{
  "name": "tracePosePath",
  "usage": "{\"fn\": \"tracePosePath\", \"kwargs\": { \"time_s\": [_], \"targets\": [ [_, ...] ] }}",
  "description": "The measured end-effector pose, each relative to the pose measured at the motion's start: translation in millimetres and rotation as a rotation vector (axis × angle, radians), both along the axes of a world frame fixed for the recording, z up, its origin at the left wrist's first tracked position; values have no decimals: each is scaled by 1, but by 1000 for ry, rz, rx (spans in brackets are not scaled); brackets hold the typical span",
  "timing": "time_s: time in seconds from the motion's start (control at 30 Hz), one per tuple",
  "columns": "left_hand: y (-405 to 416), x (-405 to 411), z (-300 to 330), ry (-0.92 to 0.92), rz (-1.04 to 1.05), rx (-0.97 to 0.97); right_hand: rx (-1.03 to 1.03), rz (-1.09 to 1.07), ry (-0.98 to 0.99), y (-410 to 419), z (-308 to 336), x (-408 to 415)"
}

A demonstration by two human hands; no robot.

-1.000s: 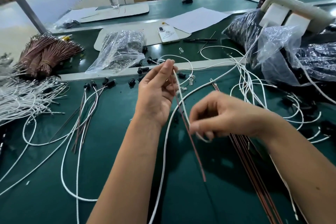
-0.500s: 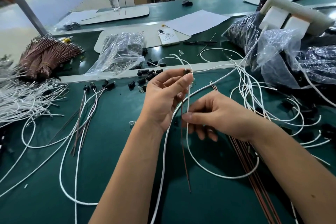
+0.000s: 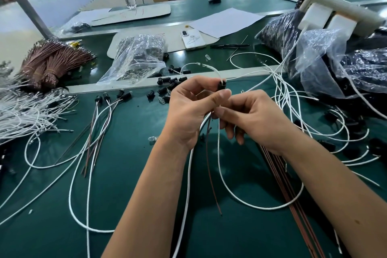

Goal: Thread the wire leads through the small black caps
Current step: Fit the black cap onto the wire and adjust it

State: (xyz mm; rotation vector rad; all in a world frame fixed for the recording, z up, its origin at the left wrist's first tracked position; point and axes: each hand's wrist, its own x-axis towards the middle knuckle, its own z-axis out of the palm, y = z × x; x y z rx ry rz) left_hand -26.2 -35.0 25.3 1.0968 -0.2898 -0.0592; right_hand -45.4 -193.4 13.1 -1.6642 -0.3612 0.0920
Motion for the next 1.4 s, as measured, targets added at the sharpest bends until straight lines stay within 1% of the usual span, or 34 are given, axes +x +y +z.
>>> {"fn": "tracePosePath", "kwargs": {
  "time_s": [0.1,0.2,0.3,0.37,0.5,0.57,0.87,1.0,1.2,1.33,1.4],
  "targets": [
    [-1,0,1,1,36,-17,-52,28,-2,-1,1,0],
    [-1,0,2,-10,43,-83,-199,91,-11,2,-2,-2],
    [1,0,2,-35,41,-68,-271,124,-16,8,-7,-5],
    [1,0,2,-35,31,-56,-242,103,-36,10,-5,-5],
    [1,-1,2,-39,3,-54,-5,-12,-65,6,-2,-2],
    [1,-1,2,-44,-1,-55,51,-37,-70,6,-3,-1],
    [2,-1,1,-97,-18,-22,-78,-61,-143,1,-1,1],
    [1,0,2,-104,-7,-44,-88,-86,-178,1,2,-1],
    [0,1,1,-98,3,-55,-195,-118,-301,2,3,-1],
    [-3,0,1,-105,14,-62,-202,-159,-328,4,0,-1],
    [-6,-1,1,-99,32,-66,-166,-155,-336,7,-1,-2]
  ]
}}
